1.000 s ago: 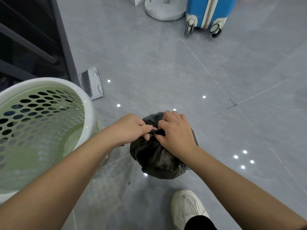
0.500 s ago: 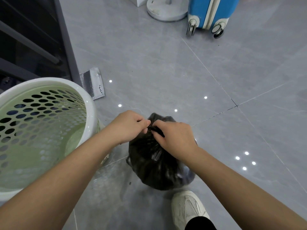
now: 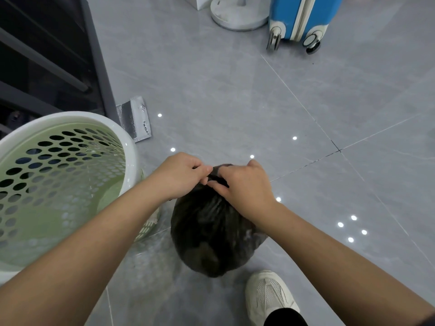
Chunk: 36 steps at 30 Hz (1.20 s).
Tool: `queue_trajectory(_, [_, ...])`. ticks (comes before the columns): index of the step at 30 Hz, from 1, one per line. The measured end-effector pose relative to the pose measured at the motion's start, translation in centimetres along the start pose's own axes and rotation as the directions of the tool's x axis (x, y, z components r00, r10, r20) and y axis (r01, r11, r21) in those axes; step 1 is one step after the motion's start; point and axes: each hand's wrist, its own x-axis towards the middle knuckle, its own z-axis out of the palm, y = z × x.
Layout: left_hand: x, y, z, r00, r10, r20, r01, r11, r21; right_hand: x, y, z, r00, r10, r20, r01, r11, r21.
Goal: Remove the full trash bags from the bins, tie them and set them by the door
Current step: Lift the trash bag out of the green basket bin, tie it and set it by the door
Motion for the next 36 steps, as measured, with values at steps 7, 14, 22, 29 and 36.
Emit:
queue_trajectory(7, [0.0,-0.6,0.0,0.998,-0.046,0.04,0.046,0.999,0.014,0.3,0.2,-0.8,0.98,-0.014,0.2,-0.019,0.987,0.162])
queue_trajectory(14, [0.3,-0.6,-0.3,0.998,-0.055,0.031,0.055,0.998,0.008,-0.1,0.5,-0.5,0.99,-0.099,0.099,0.091,0.992,0.084])
queue_trajectory(22, [0.4,-0.7,0.2,1.0,-0.012,0.026,0.01,0.995,0.095,-0.3,0.0,-0.4,0.981,0.041,0.187,-0.037,0.999,-0.022])
queue_trajectory(29, [0.5,-1.0,0.0,1.0,-0.008,0.029,0.005,0.994,0.106,-0.6,0.7,-0.2,0.994,-0.081,0.067,0.076,0.994,0.075])
queue_trajectory(36, [0.4,-1.0,0.3,1.0,-0.02,0.014,0.019,0.996,0.093,0.1,0.9,-0.5,0.984,0.079,0.157,-0.073,0.996,-0.041])
